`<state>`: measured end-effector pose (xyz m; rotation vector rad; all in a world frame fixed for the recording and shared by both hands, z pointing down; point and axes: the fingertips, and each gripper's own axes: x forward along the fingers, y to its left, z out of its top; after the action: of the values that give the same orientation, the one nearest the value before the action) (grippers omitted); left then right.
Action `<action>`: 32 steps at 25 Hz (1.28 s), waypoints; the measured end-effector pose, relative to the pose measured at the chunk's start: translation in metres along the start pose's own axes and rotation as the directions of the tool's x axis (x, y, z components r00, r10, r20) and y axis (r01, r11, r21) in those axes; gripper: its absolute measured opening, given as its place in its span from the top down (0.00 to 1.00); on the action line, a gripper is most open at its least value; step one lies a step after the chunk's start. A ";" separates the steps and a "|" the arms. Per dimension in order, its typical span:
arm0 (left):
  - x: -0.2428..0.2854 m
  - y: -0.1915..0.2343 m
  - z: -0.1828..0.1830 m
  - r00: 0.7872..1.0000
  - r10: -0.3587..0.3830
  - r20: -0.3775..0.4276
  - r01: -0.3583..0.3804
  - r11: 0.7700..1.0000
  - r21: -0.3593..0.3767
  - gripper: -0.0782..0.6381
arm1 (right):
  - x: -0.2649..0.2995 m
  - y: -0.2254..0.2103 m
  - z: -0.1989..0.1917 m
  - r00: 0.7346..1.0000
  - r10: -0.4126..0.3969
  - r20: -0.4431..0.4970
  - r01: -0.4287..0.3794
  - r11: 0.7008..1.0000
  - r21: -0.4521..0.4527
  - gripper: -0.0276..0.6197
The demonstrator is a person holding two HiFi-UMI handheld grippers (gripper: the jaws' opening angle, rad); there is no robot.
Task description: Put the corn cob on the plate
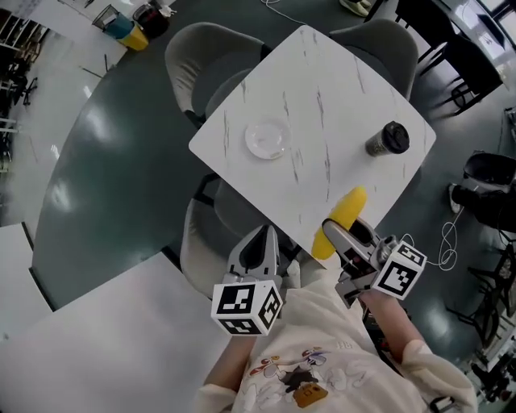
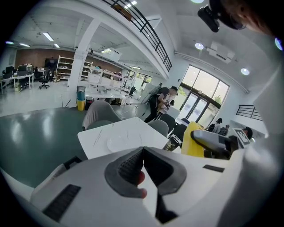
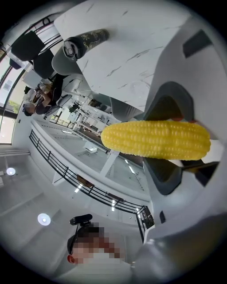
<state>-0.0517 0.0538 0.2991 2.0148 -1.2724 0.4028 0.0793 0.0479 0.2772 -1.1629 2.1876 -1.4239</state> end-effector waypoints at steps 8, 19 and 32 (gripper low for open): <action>0.047 0.027 0.006 0.999 0.026 -0.037 -0.027 0.999 -0.042 0.88 | 0.056 -0.038 0.015 0.997 -0.035 -0.066 0.035 0.999 -0.001 0.58; 0.113 0.073 -0.001 0.996 0.068 -0.057 -0.071 0.996 -0.062 0.88 | 0.123 -0.089 0.017 0.988 -0.035 -0.151 0.034 0.999 -0.006 0.58; 0.177 0.115 -0.024 0.993 0.105 -0.056 -0.110 0.988 -0.106 0.88 | 0.187 -0.156 0.004 0.969 -0.088 -0.230 0.067 0.993 -0.095 0.58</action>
<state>-0.0680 -0.0761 0.4665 1.8401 -1.3471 0.4231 0.0365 -0.1240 0.4437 -1.1736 2.4080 -1.5859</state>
